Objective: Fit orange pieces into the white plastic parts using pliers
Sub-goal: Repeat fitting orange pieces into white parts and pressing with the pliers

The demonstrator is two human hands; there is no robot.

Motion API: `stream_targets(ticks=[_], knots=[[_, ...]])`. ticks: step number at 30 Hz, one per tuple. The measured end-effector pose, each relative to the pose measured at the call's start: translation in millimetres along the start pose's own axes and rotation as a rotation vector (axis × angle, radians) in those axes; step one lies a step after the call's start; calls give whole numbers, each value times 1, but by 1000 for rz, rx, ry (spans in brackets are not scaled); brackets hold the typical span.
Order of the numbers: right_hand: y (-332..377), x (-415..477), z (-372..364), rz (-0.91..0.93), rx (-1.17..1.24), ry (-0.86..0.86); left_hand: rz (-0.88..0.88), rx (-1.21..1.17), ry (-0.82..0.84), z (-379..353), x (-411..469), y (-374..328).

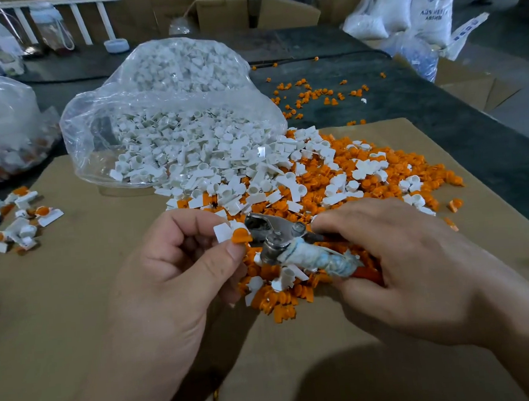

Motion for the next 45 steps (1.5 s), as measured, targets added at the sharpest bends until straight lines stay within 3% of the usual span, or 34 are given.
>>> stream_targets(ticks=[11,33,45], knots=[[0,-2,1,43,11,-36,-21,34,21,2,-1,1],[0,-1,3,10,8,64,-82,184,58,9,-1,6],[4,0,1,-8,17,86,-56,60,93,5,0,4]])
Point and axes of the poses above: each hand's wrist, its own x-axis towards the middle knuckle, its own z-axis out of the back of the hand, y = z × x, the point moved 3 cm from there along x, towards the middle knuckle, and after that the axes turned 11 degrees about x, right-handed, at the moved point
